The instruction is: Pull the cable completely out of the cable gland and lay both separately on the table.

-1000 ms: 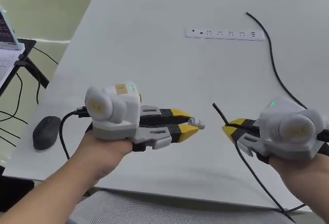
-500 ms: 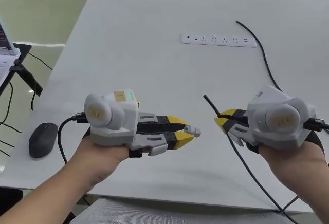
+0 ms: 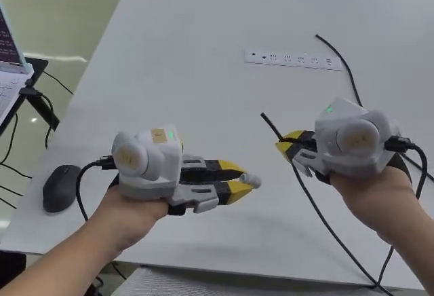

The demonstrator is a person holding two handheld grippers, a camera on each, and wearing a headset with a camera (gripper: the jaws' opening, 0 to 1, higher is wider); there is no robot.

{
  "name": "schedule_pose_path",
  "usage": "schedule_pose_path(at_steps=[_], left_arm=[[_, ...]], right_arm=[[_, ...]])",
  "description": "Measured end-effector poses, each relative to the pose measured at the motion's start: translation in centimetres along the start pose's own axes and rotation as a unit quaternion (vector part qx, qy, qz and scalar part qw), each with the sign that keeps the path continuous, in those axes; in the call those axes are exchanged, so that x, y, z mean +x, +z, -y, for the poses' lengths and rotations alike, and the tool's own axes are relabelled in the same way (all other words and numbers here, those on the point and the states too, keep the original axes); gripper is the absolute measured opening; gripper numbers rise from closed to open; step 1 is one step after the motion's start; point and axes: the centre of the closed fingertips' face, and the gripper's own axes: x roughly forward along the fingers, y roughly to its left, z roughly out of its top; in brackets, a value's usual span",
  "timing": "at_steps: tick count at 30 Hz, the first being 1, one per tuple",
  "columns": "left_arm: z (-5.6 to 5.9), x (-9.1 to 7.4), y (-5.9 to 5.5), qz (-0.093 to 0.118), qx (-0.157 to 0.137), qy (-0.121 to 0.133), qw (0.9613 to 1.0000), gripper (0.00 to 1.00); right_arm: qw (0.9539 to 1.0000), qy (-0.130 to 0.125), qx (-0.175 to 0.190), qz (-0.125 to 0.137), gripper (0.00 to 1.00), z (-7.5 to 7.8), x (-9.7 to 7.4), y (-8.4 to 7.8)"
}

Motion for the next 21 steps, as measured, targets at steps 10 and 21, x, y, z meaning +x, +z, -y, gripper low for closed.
schedule_pose_path(at_steps=[10, 21], left_arm=[[-1.6, -2.5, -1.7, 0.005, -0.013, 0.014, 0.9998, 0.15], [-3.4, -4.8, -5.9, -0.004, -0.037, 0.043, 0.9984, 0.15]], right_arm=[[0.9996, 0.026, -0.013, -0.005, 0.00, -1.5, 3.8, 1.3], [0.9962, 0.079, -0.038, -0.002, 0.00, -4.4, 7.5, 2.5]])
